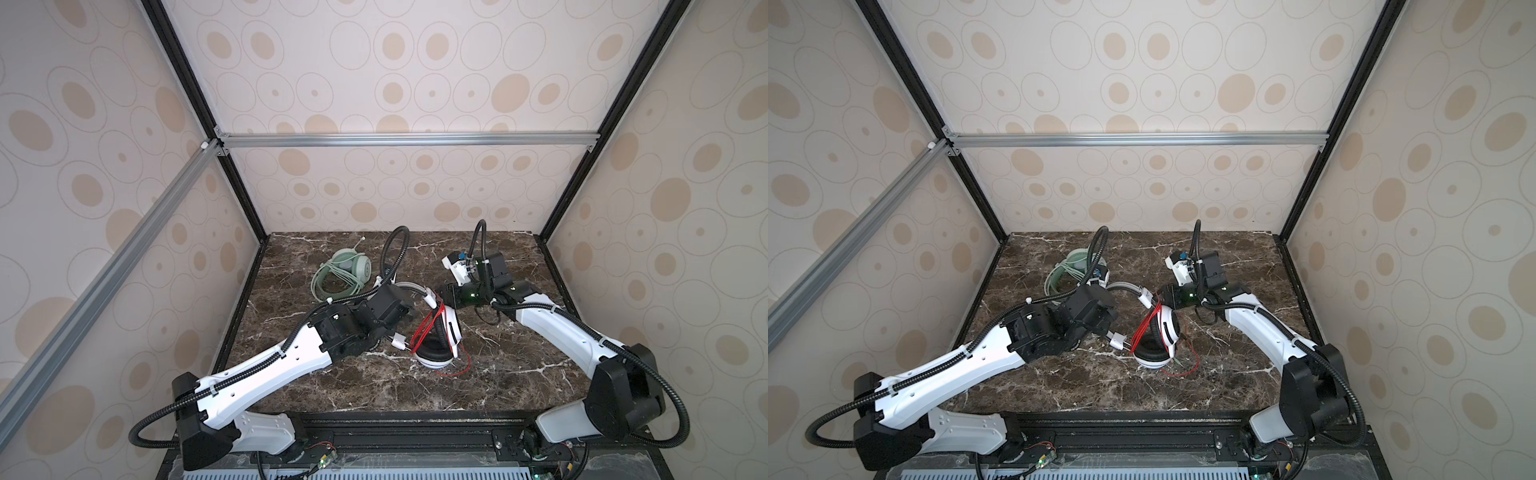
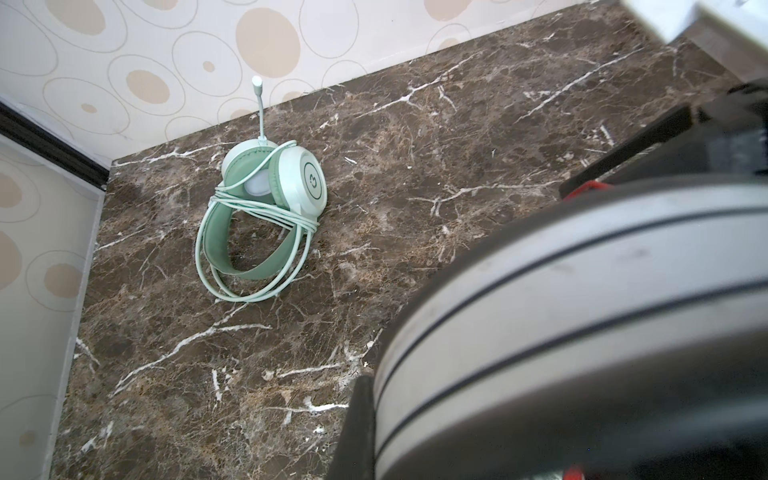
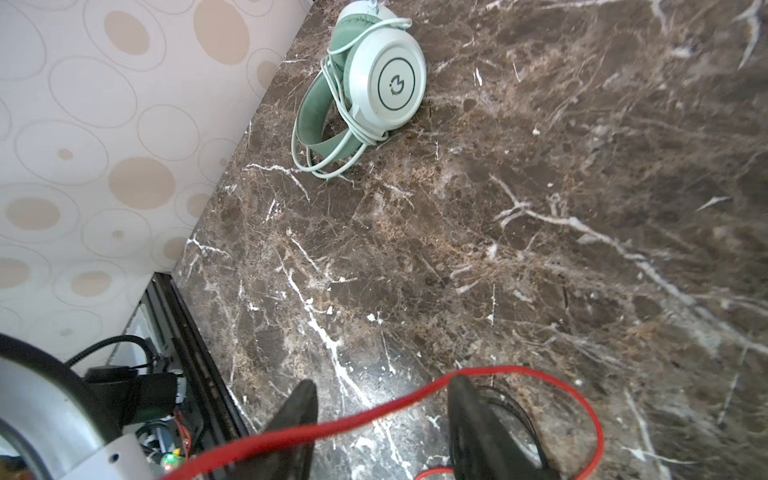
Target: Wrap the headphones
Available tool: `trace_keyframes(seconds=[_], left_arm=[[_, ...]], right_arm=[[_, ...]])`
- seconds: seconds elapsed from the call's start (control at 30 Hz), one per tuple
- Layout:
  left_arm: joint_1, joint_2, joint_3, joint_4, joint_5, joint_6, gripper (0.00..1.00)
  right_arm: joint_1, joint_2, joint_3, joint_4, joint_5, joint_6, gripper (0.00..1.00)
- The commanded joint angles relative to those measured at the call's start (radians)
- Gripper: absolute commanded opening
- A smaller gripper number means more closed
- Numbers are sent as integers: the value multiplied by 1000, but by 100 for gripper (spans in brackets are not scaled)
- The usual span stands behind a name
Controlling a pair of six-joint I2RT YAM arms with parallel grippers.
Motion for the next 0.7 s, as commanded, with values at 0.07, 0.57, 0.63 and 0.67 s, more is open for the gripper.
trace_keyframes(seconds=[0.07,0.57,0.63,0.67], left_arm=[[89,-65,83,67,51,-15,0],[262,-59,280,13,138,-10,0],[264,-63,287,19,144,-11,0],[264,-62,291,22,147,-11,0]], right_arm=[[-43,-33,-67,49,-45,28,57],[-60,-81,-281,122,-93,52,65],[-59,-71,-305,155,-120,70,63],[-58,-67,-313,172,-134,78,63]])
